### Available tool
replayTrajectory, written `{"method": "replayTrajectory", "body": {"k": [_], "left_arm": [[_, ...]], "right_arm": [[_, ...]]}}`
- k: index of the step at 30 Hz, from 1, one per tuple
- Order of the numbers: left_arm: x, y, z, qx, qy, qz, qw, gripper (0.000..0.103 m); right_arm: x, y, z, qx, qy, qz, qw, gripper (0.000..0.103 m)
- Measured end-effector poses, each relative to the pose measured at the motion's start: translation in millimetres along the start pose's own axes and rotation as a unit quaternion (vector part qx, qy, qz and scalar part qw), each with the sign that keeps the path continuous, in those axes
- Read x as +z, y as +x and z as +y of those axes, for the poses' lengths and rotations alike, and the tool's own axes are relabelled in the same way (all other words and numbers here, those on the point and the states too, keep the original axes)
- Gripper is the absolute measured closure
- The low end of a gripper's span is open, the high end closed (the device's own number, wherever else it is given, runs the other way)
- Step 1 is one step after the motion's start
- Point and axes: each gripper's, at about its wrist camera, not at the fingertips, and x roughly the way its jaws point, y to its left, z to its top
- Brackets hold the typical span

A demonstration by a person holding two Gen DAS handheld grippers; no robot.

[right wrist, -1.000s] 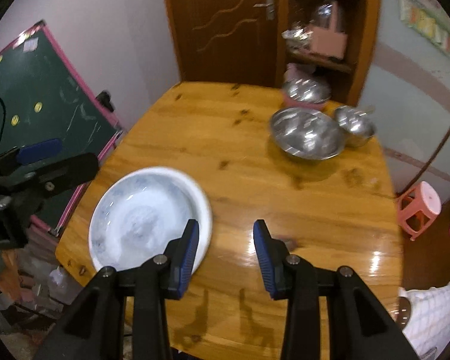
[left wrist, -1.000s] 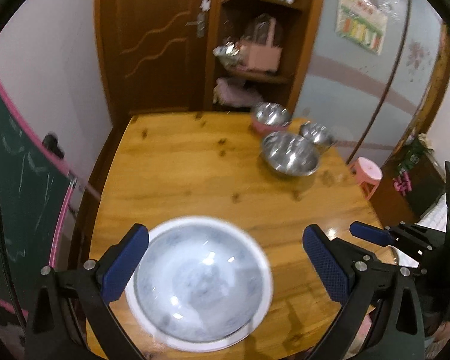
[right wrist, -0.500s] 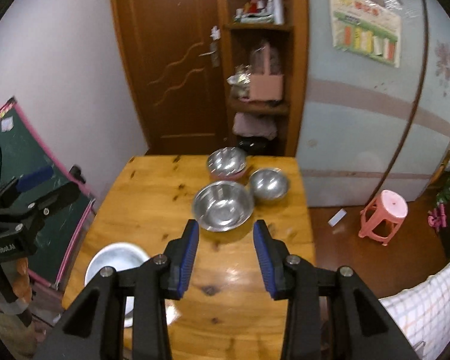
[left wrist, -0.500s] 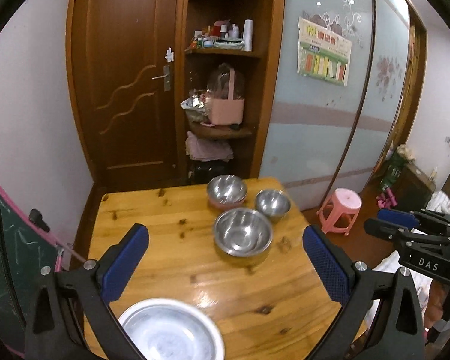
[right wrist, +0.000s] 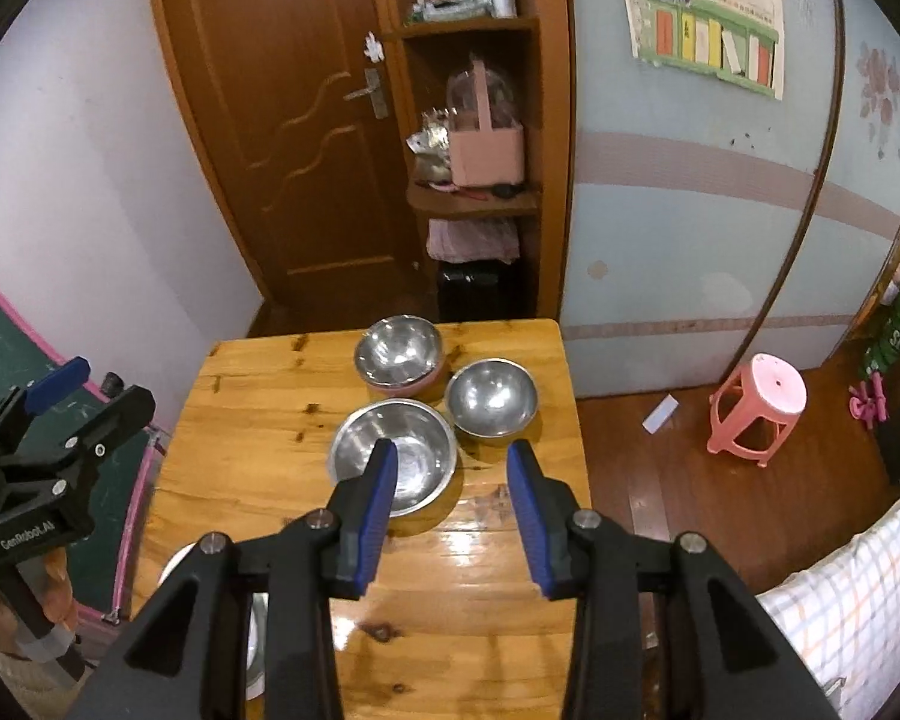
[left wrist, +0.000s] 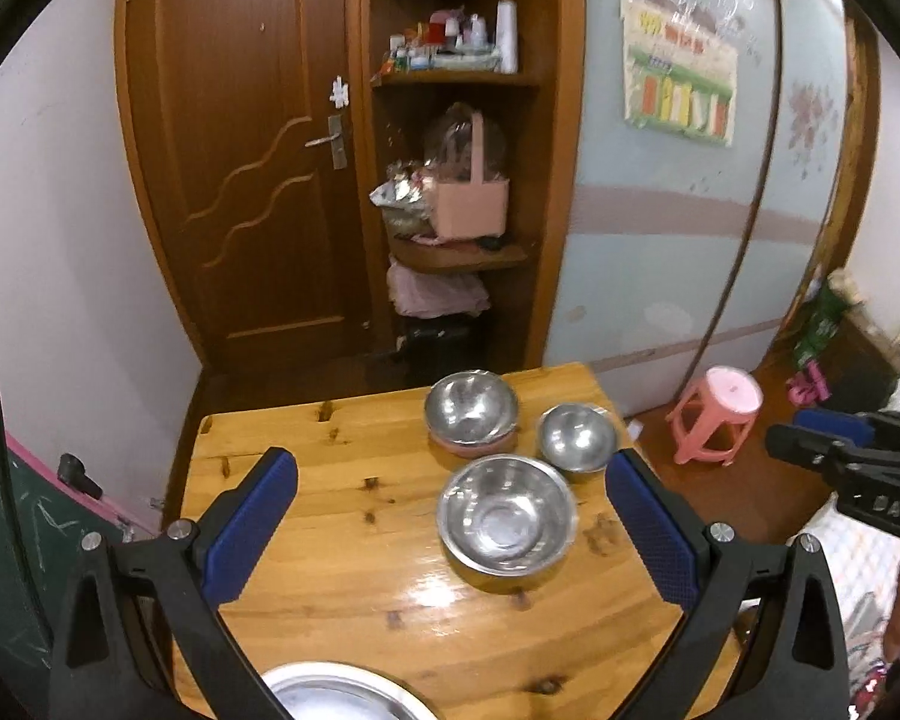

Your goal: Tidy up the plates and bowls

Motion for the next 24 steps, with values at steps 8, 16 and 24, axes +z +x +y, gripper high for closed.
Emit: {"method": "replayTrajectory", "body": {"k": [8, 16, 24], "left_arm": [[-12.9, 97.3, 10.2, -0.003, -0.004, 0.080, 0.9968, 0.001], [-34.2, 179.2, 25.2, -0.036, -0.031, 0.140, 0.9890, 0.004], [-57.4, 237.6, 26.1, -0.046, -0.031, 0.190, 0.9801, 0.015]], "right_arm": [[10.3, 79.6, -9.2, -0.004, 0.010, 0.059, 0.998, 0.065], [3.2, 151.1, -6.8, 0.004, 0.014, 0.117, 0.993, 0.065], [-10.6, 211.7, -8.6, 0.021, 0.034, 0.174, 0.984, 0.065]]}}
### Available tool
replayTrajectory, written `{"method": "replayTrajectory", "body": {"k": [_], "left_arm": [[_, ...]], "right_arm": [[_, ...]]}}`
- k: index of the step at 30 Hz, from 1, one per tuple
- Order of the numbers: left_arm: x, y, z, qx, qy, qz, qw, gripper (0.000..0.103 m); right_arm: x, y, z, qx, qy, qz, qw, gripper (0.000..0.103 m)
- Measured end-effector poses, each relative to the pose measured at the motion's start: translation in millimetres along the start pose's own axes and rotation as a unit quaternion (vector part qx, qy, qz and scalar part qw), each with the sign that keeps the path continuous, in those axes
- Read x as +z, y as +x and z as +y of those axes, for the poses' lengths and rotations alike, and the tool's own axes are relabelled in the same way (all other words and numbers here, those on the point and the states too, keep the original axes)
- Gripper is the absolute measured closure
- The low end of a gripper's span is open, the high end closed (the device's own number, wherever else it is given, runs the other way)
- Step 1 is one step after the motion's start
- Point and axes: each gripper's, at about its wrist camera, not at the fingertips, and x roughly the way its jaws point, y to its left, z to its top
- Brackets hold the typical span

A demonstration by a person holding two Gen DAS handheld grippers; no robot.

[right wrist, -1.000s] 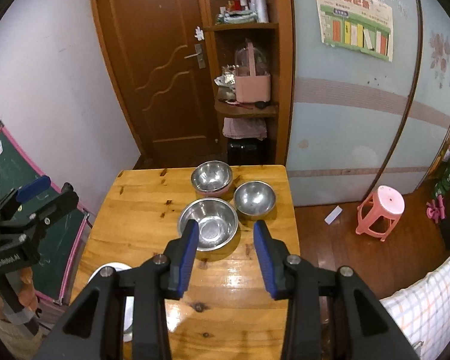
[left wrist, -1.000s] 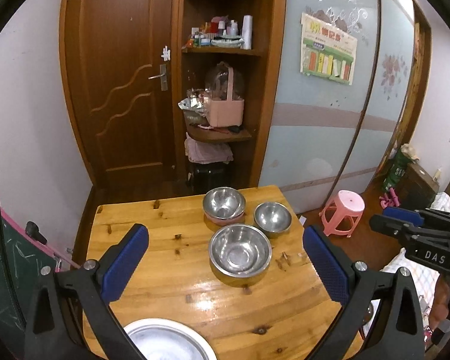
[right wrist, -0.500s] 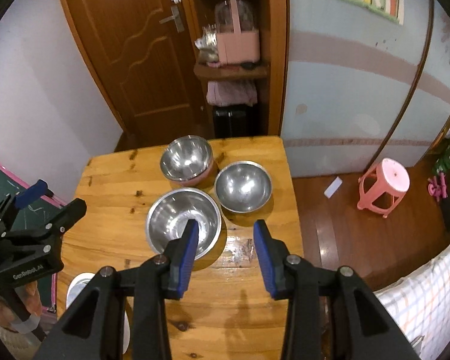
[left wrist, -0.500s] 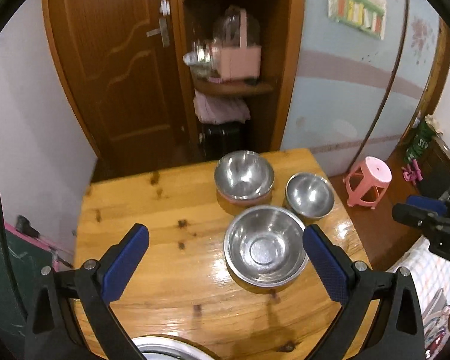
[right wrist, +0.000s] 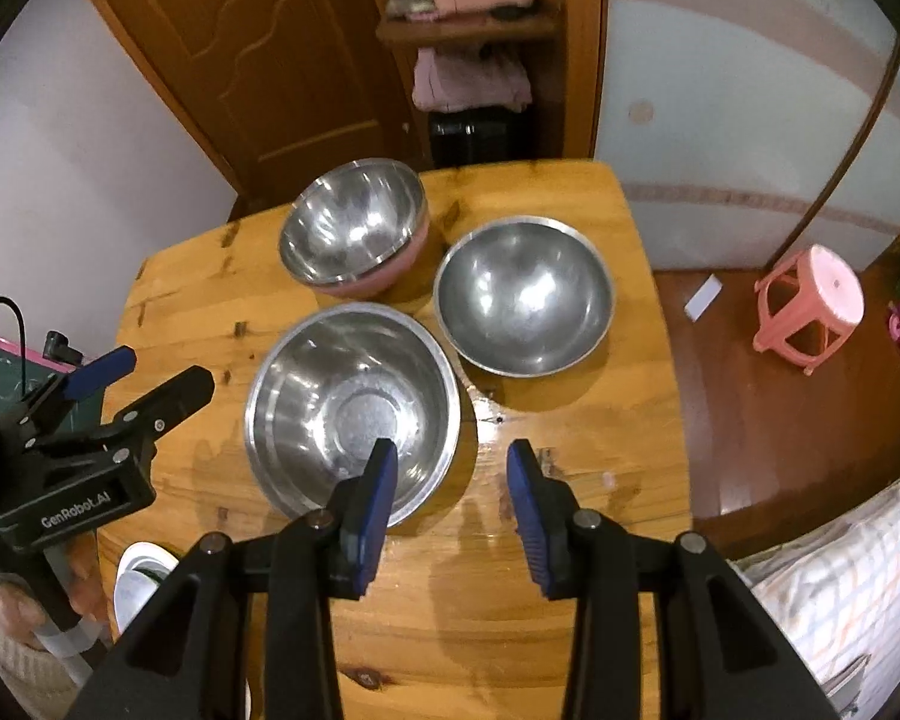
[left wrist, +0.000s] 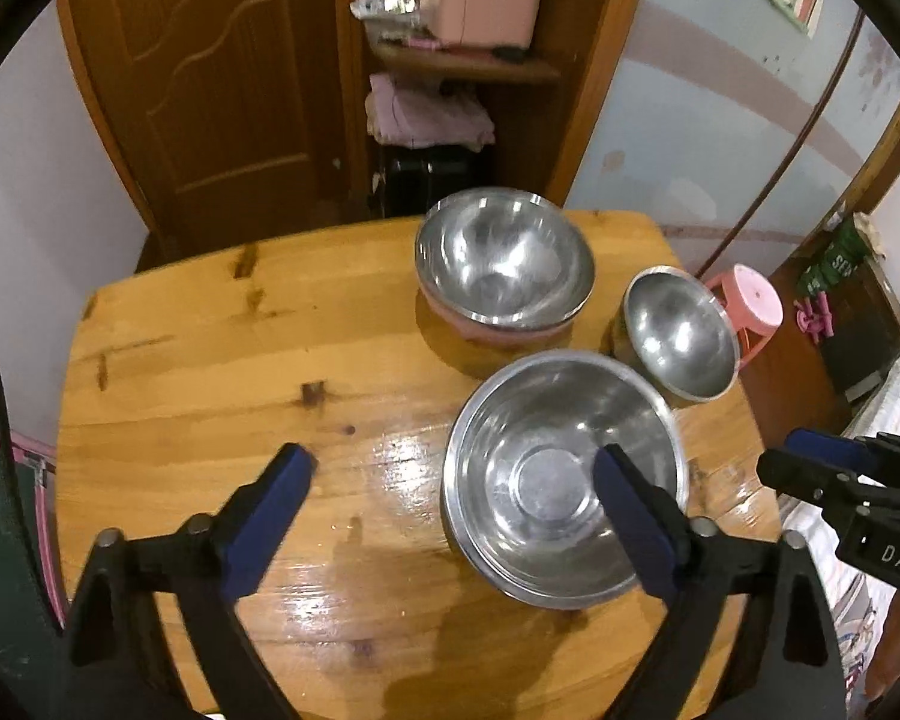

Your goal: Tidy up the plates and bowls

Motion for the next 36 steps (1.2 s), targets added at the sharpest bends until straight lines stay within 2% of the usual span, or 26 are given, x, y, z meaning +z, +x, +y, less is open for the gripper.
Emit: {"method": "replayTrajectory", "body": {"k": [7, 12, 16, 23, 29, 32, 36], "left_arm": [[-2.1, 44.3, 8.0, -0.017, -0.002, 0.051, 0.9986, 0.034], [-4.8, 65.1, 12.3, -0.032, -0.004, 0.079, 0.9963, 0.055], [-7.0, 73.2, 10.8, -0.040, 0.005, 0.093, 0.9949, 0.065], [-11.2, 84.4, 12.2, -0.052, 0.010, 0.117, 0.9917, 0.086], [-11.7, 85.6, 12.1, -0.065, 0.009, 0.125, 0.9899, 0.093], [-13.1, 85.5, 11.0, -0.062, 0.014, 0.128, 0.9897, 0.093], [-10.7, 85.9, 9.8, -0.064, 0.018, 0.132, 0.9890, 0.093]], "right_arm": [[9.0, 40.4, -7.0, 0.010, 0.021, 0.032, 0.999, 0.065], [11.6, 62.7, -9.3, 0.016, 0.031, 0.049, 0.998, 0.065], [12.6, 75.6, -8.5, 0.024, 0.032, 0.063, 0.997, 0.075], [13.9, 89.0, -8.3, 0.025, 0.036, 0.078, 0.996, 0.085], [12.7, 91.5, -10.7, 0.028, 0.037, 0.081, 0.996, 0.089], [13.1, 92.3, -10.1, 0.033, 0.037, 0.082, 0.995, 0.094], [13.8, 92.6, -7.3, 0.026, 0.033, 0.080, 0.996, 0.094]]}}
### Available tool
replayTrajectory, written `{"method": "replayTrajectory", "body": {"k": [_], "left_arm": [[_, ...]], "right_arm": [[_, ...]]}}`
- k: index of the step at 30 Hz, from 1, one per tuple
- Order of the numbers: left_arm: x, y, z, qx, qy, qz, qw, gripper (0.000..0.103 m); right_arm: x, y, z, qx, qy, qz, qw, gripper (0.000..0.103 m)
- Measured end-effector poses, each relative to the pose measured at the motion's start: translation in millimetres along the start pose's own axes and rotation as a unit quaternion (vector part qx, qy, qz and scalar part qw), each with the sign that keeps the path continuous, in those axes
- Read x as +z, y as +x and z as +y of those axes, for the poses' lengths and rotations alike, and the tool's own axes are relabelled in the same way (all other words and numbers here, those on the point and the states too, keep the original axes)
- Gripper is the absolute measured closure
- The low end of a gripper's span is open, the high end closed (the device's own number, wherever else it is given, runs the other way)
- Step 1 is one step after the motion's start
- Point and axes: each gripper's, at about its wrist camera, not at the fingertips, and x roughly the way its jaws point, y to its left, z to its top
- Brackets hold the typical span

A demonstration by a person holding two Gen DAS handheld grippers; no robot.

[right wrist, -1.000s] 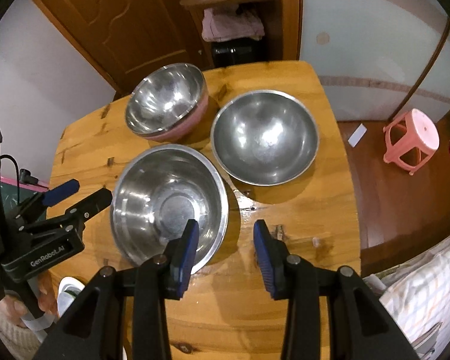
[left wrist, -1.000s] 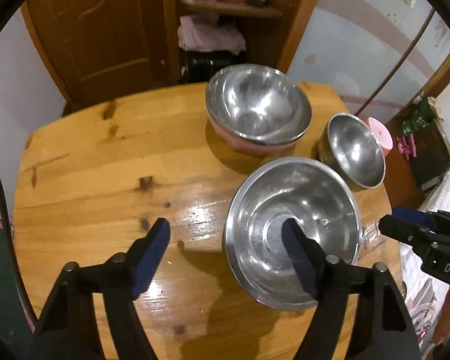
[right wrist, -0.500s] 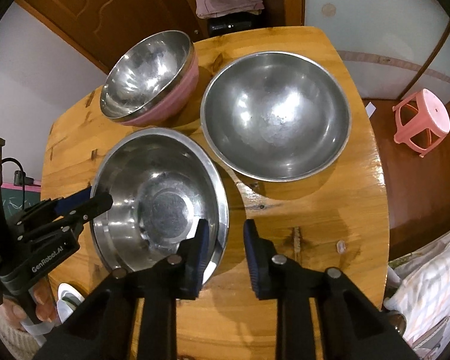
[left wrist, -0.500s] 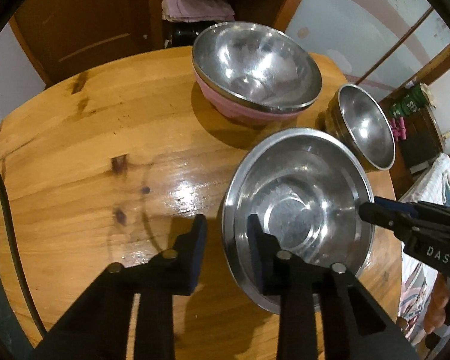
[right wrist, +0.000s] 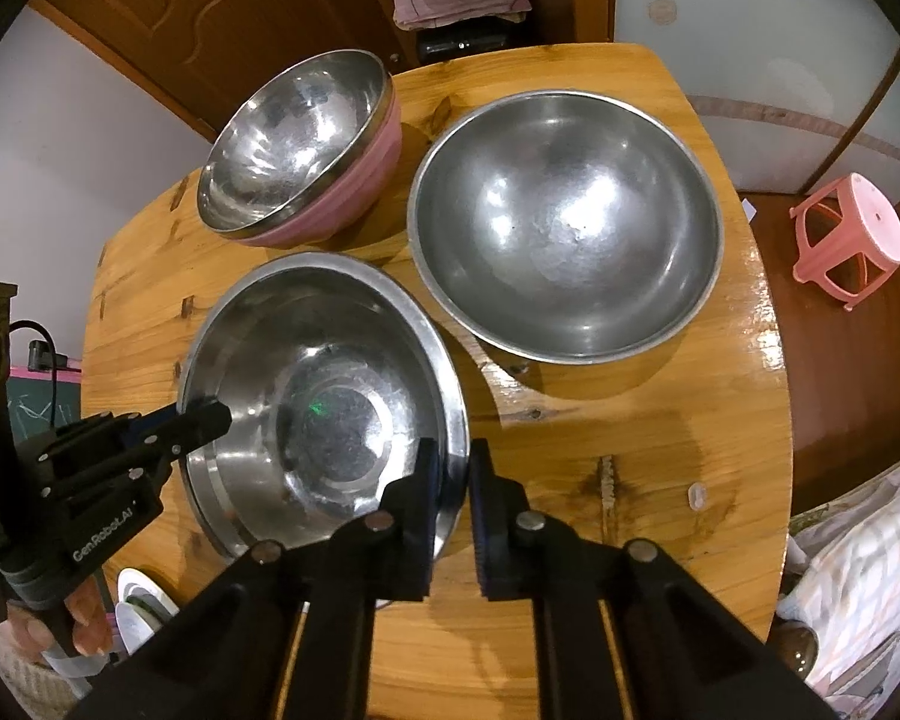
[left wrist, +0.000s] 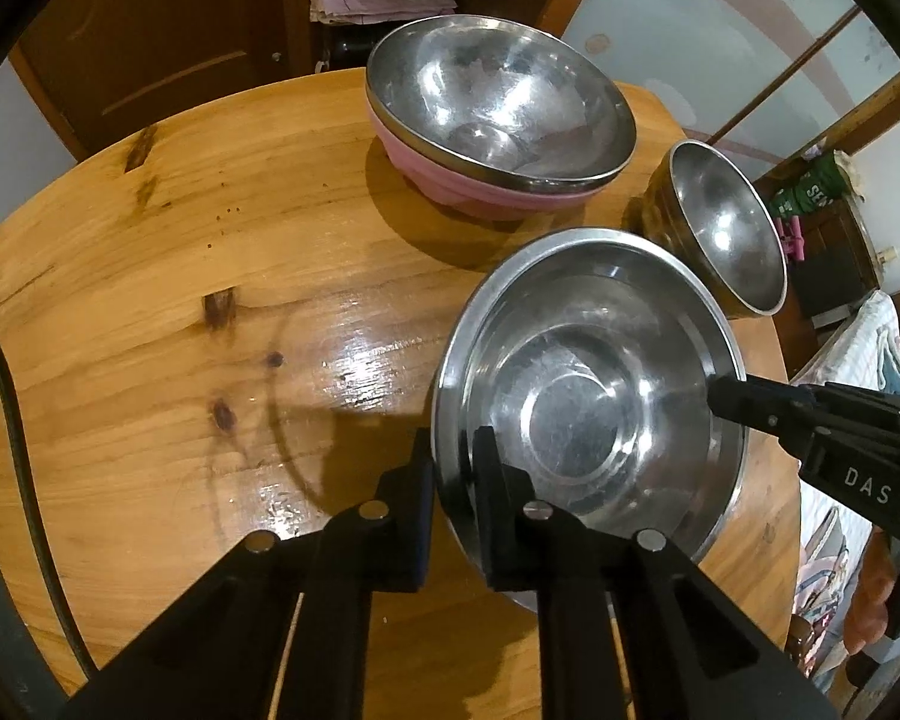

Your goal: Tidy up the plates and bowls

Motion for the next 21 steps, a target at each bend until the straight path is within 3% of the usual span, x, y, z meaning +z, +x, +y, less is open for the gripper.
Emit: {"method": "replayTrajectory", "body": {"k": [9, 21], "left_arm": [[-9.3, -17.7, -8.0, -0.002, 0.005, -0.003, 1.0000, 0.094], [-59.8, -100.9, -43.7, -0.008, 0.032, -0.037, 0.9988, 0.094]], "right_arm": [[-11.5, -10.0, 3.2, -0.004, 0.000, -0.007, 1.000, 0.094], [-66.6, -94.9, 12.4, 0.003, -0.016, -0.054, 0.998, 0.094]]}}
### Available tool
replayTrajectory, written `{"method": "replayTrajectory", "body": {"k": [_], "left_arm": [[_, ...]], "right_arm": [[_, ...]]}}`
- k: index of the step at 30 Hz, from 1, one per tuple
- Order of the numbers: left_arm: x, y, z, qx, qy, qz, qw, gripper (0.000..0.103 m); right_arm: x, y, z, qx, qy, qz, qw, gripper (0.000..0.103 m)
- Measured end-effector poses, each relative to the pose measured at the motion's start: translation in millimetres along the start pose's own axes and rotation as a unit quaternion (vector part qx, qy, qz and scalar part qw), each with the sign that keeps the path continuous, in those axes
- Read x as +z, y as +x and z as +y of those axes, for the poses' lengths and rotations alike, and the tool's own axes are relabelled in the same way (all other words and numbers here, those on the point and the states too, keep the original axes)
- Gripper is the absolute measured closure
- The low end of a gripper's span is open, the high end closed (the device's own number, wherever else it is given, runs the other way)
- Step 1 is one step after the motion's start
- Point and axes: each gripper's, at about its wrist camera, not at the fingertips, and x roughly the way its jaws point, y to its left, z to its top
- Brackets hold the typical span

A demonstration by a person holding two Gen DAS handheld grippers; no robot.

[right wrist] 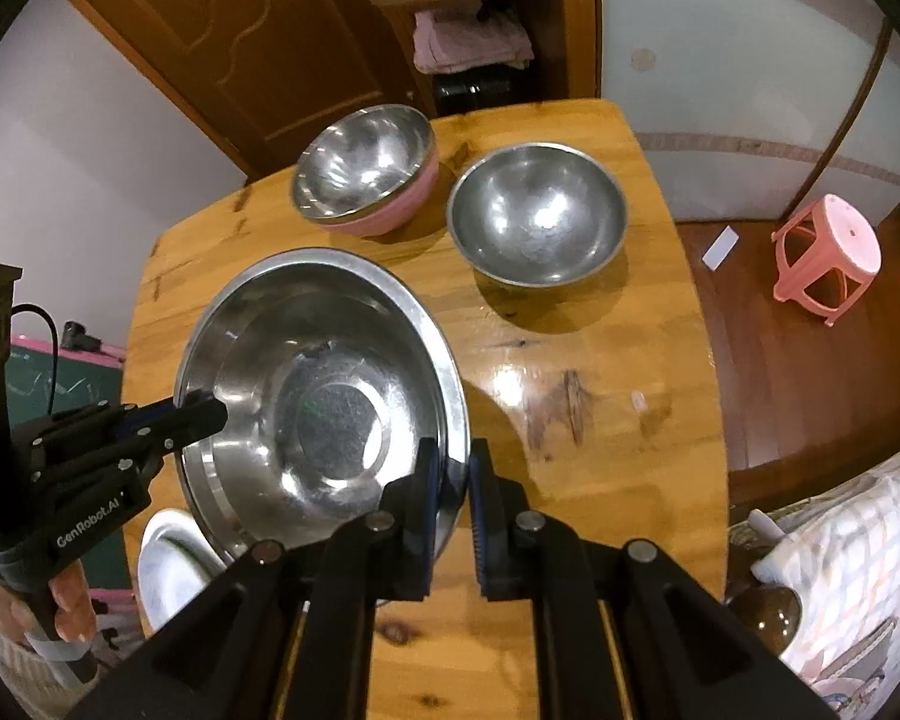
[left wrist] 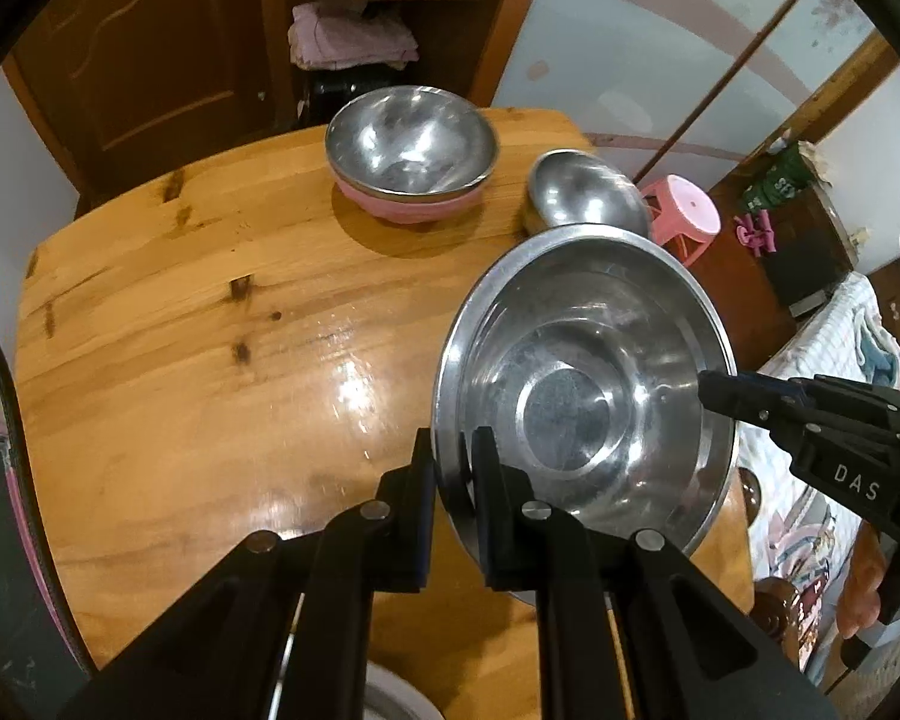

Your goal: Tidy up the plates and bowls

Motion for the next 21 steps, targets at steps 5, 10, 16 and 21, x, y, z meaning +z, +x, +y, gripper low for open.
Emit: {"method": "replayTrajectory", "body": {"k": [5, 10, 16, 21], "left_arm": [[-35.2, -28.8, -17.0, -0.003, 0.003, -0.012, 0.9999, 0.093], [-73.7, -29.6, -21.4, -0.009, -0.004, -0.006, 0.9999, 0.093], [-123.3, -14.8, -21.6, -0.023, -0.027, 0.014, 0.9993, 0.094], [-155.4, 4.7, -19.8, -0.022, -0.037, 0.030, 0.9987, 0.093]], "right_arm": [[-32.7, -34.3, 1.2, 0.001, -0.013, -0.018, 1.000, 0.094], [-67.6, -40.0, 5.5, -0.006, -0.027, -0.016, 0.999, 0.094], [-110.2, -26.0, 7.7, -0.017, -0.039, -0.003, 0.999, 0.094], [-139.5, -9.0, 5.4, -0.015, -0.036, 0.013, 0.999, 0.094]]}}
